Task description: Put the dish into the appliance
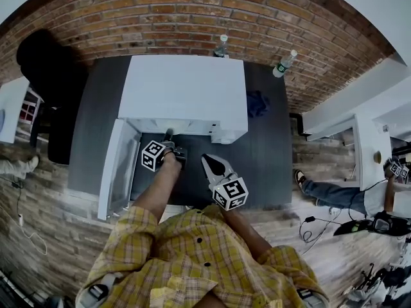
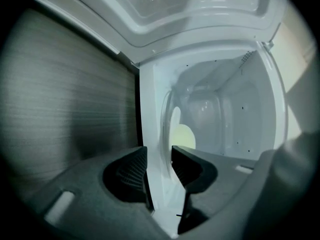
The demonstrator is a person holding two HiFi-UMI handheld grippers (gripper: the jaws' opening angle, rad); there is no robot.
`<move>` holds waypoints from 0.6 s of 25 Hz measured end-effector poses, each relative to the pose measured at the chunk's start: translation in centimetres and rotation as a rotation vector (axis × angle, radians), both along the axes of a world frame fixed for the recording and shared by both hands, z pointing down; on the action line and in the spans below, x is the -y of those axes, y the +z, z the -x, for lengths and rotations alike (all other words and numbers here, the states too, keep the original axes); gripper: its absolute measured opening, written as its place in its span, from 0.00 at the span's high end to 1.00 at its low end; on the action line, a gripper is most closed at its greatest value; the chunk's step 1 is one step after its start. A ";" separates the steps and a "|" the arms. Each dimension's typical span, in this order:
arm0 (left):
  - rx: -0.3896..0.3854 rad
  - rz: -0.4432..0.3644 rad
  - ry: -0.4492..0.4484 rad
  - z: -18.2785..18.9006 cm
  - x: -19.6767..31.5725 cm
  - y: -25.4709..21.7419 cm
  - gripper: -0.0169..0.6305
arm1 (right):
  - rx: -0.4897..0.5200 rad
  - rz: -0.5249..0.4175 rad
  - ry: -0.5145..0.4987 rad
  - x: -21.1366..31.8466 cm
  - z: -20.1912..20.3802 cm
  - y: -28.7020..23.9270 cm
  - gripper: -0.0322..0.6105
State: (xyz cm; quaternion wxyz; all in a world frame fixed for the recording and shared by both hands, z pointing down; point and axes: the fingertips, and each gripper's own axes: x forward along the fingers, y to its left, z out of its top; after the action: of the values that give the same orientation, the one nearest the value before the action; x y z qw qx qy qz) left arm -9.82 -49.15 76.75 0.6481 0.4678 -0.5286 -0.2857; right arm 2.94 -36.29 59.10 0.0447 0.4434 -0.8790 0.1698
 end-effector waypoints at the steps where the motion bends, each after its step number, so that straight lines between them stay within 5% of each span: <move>1: 0.001 0.000 0.000 0.0 0.0 0.0 0.73 | 0.000 0.000 0.001 0.0 0.0 0.0 0.95; 15: -0.003 -0.021 0.040 -0.2 -0.8 -0.6 0.76 | 0.000 -0.016 -0.003 -0.5 0.0 -0.7 0.95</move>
State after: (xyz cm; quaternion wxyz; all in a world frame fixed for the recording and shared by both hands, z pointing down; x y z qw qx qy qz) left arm -9.65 -48.31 76.14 0.6496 0.4848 -0.5150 -0.2790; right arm 2.94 -35.81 58.39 0.0412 0.4425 -0.8809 0.1626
